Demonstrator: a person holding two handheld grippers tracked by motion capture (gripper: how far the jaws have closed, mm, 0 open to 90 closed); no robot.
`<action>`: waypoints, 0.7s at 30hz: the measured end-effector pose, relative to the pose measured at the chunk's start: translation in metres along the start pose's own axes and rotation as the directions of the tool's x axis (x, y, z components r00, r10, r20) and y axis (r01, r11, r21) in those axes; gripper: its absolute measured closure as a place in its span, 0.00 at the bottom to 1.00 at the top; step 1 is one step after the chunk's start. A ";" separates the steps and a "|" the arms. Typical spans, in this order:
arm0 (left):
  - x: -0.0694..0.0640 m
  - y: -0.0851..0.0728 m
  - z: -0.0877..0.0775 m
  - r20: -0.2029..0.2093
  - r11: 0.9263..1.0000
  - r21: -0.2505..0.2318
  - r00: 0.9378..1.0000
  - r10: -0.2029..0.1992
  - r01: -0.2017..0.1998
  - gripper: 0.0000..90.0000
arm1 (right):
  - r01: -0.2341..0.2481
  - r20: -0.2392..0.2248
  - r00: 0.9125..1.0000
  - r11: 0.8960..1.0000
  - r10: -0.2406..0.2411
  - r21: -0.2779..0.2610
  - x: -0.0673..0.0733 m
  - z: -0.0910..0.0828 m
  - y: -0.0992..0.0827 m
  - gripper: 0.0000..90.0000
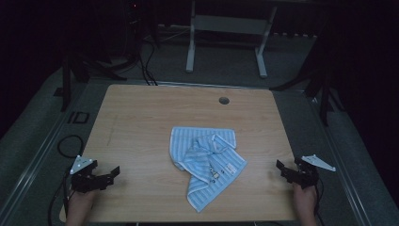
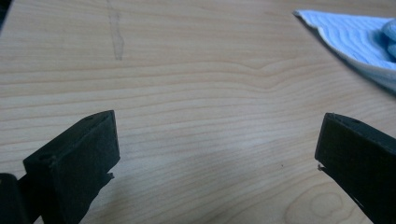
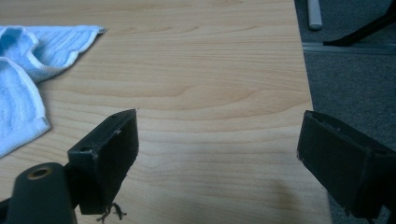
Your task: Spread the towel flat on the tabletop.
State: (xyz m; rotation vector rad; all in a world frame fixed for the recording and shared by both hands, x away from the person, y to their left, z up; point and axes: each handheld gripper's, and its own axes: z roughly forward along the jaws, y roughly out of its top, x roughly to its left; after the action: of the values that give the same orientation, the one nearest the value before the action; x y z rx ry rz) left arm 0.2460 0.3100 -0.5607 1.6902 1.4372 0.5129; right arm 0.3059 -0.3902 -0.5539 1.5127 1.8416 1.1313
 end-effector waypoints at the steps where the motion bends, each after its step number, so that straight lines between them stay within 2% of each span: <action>1: 0.000 0.001 0.000 0.002 1.000 0.020 1.000 -0.002 0.002 0.00 | 0.002 -0.008 1.000 1.000 -0.002 0.005 0.000 0.000 0.001 0.14; 3: 0.003 0.003 0.000 0.021 0.999 0.049 1.000 -0.009 0.008 0.00 | 0.003 -0.037 0.999 1.000 -0.002 0.026 -0.001 0.001 0.002 0.14; 6: 0.006 0.006 -0.001 0.028 0.994 0.112 1.000 0.010 -0.013 0.00 | 0.035 -0.077 0.997 0.996 -0.029 0.079 0.000 0.003 0.006 0.14; 7: 0.006 0.006 -0.001 0.028 0.994 0.112 1.000 0.010 -0.013 0.00 | 0.035 -0.077 0.997 0.996 -0.029 0.079 0.000 0.003 0.006 0.14; 9: 0.007 0.009 -0.002 0.026 0.984 0.171 0.999 0.038 -0.042 0.00 | 0.074 -0.105 0.993 0.989 -0.060 0.130 0.002 0.005 0.008 0.15; 11: 0.008 0.011 -0.004 0.028 0.976 0.205 0.997 0.070 -0.074 0.00 | 0.111 -0.134 0.987 0.975 -0.085 0.195 0.004 0.005 0.010 0.15; 12: 0.008 0.012 -0.005 0.027 0.971 0.224 0.997 0.079 -0.083 0.00 | 0.149 -0.144 0.982 0.966 -0.120 0.209 0.007 0.004 0.011 0.15; 13: 0.009 0.013 -0.006 0.029 0.962 0.255 0.995 0.093 -0.097 0.00 | 0.172 -0.155 0.978 0.959 -0.139 0.224 0.008 0.004 0.012 0.15; 14: 0.009 0.014 -0.007 0.031 0.953 0.281 0.994 0.106 -0.110 0.00 | 0.203 -0.190 0.969 0.944 -0.157 0.258 0.010 0.004 0.014 0.15; 15: 0.009 0.014 -0.008 0.029 0.945 0.300 0.992 0.124 -0.127 0.00 | 0.222 -0.203 0.965 0.934 -0.168 0.281 0.011 0.004 0.016 0.15; 16: 0.008 0.014 -0.009 0.028 0.941 0.310 0.991 0.131 -0.133 0.00 | 0.241 -0.220 0.959 0.922 -0.179 0.304 0.012 0.003 0.017 0.15; 17: 0.007 0.014 -0.010 0.031 0.930 0.339 0.990 0.136 -0.139 0.00 | 0.256 -0.238 0.953 0.916 -0.186 0.310 0.012 0.003 0.019 0.15; 18: 0.006 0.015 -0.010 0.028 0.923 0.355 0.988 0.149 -0.149 0.00 | 0.275 -0.245 0.948 0.908 -0.202 0.316 0.013 0.002 0.021 0.15; 19: 0.003 0.015 -0.011 0.015 0.904 0.387 0.981 0.193 -0.183 0.00 | 0.292 -0.243 0.945 0.899 -0.218 0.327 0.014 0.001 0.023 0.16; 20: 0.001 0.015 -0.011 0.009 0.890 0.412 0.977 0.211 -0.196 0.00 | 0.315 -0.248 0.939 0.884 -0.238 0.346 0.015 0.001 0.025 0.16; 21: -0.003 0.016 -0.011 0.012 0.868 0.443 0.970 0.242 -0.222 0.00 | 0.326 -0.254 0.936 0.877 -0.245 0.354 0.015 0.001 0.027 0.16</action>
State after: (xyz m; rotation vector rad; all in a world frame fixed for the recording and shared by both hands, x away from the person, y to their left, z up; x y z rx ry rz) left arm 0.2462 0.3111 -0.5414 2.2475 1.4661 0.3685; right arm 0.3173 -0.3741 -0.5300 1.2915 2.4563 0.8307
